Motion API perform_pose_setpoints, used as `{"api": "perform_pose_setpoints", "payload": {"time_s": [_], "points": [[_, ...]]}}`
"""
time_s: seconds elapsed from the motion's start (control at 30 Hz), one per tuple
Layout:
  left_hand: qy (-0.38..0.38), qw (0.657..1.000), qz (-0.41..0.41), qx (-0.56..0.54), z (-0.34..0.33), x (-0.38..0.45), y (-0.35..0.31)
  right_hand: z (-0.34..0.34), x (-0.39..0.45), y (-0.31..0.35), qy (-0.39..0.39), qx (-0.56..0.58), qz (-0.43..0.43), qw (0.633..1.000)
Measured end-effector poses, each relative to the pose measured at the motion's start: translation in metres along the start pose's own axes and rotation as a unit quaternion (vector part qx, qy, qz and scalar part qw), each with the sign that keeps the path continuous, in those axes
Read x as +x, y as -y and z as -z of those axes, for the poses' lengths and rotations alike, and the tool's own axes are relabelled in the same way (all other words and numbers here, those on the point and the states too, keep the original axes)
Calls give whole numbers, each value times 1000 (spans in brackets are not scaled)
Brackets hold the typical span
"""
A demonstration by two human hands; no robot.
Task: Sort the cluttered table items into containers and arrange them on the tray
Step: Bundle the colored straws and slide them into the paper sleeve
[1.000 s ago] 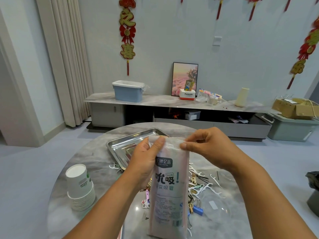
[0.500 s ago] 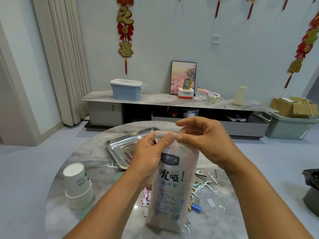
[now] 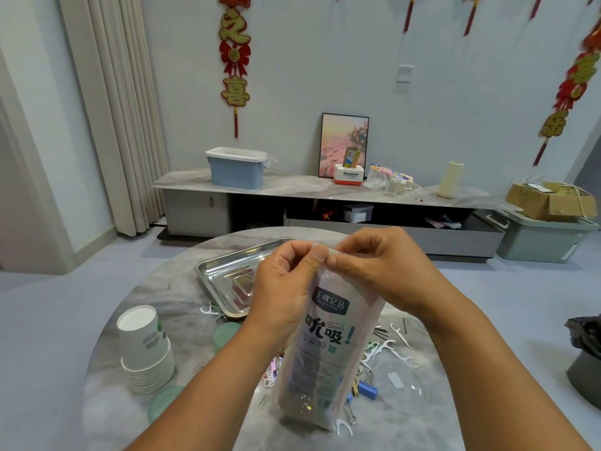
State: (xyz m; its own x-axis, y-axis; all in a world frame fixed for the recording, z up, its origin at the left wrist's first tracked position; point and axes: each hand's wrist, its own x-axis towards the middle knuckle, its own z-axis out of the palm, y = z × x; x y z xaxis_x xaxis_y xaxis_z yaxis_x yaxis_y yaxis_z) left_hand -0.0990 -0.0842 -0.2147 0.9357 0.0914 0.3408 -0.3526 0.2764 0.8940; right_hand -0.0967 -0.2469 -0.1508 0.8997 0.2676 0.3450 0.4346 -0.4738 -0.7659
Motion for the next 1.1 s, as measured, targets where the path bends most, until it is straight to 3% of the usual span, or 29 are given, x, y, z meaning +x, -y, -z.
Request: {"api": "perform_pose_setpoints", "payload": {"time_s": [0.2,0.6,0.67,0.83,1.1], "points": [[-13,1000,1,-17,-4,1,-3,0,-2,4,3,30,7,1000],[-113,991,4,-65,-14,7,-5,17,3,-10,-20,29,-4,999],[-95,994,6,-59,-12,8,-6,16,2,-10,-23,-5,5,1000],[41,997,66,-29,-6,7,-8,10,-1,-9,-7,-59,14,998],[-37,999,10,-29,-10,7,-5,28,-2,-13,8,39,-14,999]]}}
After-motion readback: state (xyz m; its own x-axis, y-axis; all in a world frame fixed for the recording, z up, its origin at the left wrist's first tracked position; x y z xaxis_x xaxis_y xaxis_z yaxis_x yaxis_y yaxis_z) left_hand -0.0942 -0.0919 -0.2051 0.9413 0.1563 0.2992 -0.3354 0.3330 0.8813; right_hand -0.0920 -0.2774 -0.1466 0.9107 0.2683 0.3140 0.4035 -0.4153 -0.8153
